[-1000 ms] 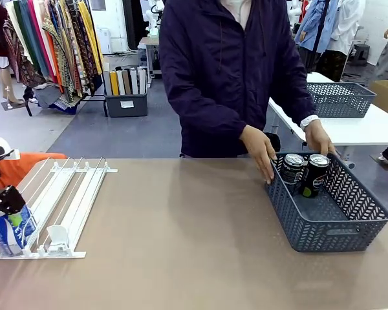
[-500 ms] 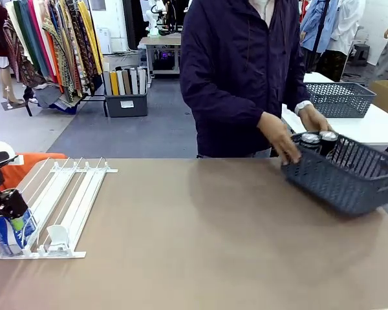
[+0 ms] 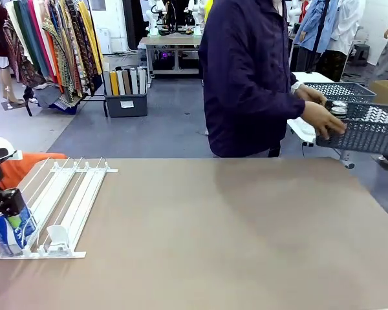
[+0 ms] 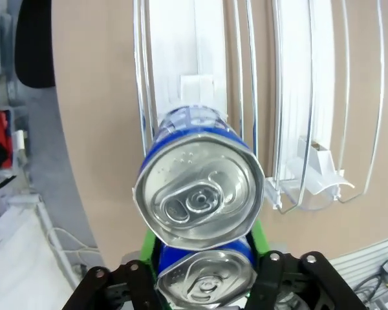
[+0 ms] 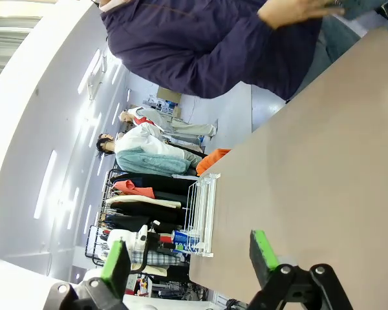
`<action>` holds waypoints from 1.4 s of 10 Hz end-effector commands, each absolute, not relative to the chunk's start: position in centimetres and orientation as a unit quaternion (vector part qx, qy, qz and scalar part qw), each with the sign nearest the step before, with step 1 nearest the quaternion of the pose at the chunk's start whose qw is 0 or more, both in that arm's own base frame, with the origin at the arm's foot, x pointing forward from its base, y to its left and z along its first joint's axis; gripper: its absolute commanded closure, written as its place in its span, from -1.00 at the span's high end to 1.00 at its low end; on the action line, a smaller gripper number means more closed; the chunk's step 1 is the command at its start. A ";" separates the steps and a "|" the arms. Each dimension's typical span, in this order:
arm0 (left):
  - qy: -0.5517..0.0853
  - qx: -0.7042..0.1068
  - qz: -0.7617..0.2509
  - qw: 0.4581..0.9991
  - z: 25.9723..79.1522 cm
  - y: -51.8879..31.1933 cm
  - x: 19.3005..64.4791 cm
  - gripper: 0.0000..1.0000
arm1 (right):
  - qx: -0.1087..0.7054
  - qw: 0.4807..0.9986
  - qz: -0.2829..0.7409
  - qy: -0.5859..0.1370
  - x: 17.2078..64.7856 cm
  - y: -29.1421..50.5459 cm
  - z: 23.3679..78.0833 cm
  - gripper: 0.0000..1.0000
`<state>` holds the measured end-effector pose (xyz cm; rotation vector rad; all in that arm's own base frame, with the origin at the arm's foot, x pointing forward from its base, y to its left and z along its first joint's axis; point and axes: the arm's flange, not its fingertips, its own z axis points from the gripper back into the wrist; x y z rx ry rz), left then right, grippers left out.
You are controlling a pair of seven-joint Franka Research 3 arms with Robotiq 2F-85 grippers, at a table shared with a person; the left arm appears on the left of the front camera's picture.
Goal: Retrieve and store the cans from the dispenser.
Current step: Pick up one can from the Automatic Can Dispenser and place it in the middle of the table.
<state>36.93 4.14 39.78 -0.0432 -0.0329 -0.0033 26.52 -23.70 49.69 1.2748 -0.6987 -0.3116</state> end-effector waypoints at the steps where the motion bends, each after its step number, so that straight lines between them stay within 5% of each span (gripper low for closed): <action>1: -0.031 -0.016 0.008 0.999 37.1 4.1 33.4 -1.00 | 0.583 0.730 -0.134 -0.330 26.7 -23.7 49.8 1.00; 6: -0.033 -0.020 0.012 0.999 38.9 4.1 32.6 -1.00 | 0.583 0.730 -0.134 -0.330 26.7 -23.7 49.8 1.00; 14: -0.166 -0.105 -0.003 0.980 59.3 9.1 27.1 -1.00 | 0.583 0.730 -0.134 -0.330 26.7 -23.7 49.8 1.00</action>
